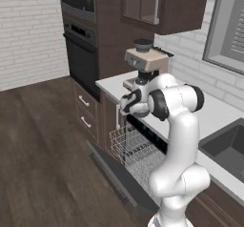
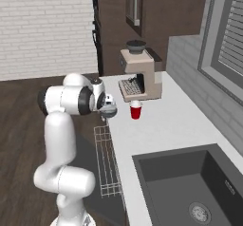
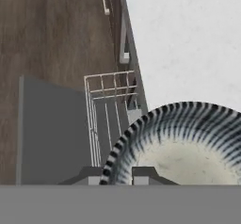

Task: Pick up the cup and bowl from the counter, place them in the dishwasher, and close the dishwasher door.

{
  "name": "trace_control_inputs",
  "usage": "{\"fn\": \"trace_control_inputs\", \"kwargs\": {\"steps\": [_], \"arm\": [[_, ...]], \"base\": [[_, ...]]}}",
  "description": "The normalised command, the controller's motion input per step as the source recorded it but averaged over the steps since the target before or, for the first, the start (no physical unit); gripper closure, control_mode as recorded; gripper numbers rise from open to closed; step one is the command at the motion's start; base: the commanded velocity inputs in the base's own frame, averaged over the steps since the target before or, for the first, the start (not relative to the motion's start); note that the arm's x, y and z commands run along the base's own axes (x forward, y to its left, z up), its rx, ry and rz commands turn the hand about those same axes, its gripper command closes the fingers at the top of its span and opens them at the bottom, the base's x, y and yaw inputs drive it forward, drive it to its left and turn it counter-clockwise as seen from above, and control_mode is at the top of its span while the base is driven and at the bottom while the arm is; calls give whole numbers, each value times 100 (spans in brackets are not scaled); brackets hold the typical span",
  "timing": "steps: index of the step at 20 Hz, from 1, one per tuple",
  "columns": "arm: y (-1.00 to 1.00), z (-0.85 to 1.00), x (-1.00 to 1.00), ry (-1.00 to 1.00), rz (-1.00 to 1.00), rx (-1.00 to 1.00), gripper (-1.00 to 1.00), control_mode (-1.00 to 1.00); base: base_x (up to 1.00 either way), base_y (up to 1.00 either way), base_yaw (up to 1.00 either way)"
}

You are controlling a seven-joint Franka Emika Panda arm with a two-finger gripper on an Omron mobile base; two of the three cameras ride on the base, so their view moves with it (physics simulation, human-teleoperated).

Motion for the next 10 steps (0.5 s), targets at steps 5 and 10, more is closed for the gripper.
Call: {"fn": "trace_control_inputs", "kwargs": {"steps": [5, 10], "arm": [[62, 12, -88, 1, 9, 0, 100, -100], [26, -7, -22, 8, 9, 2, 100, -100]], "base": [[0, 0, 0], [0, 0, 0]]}}
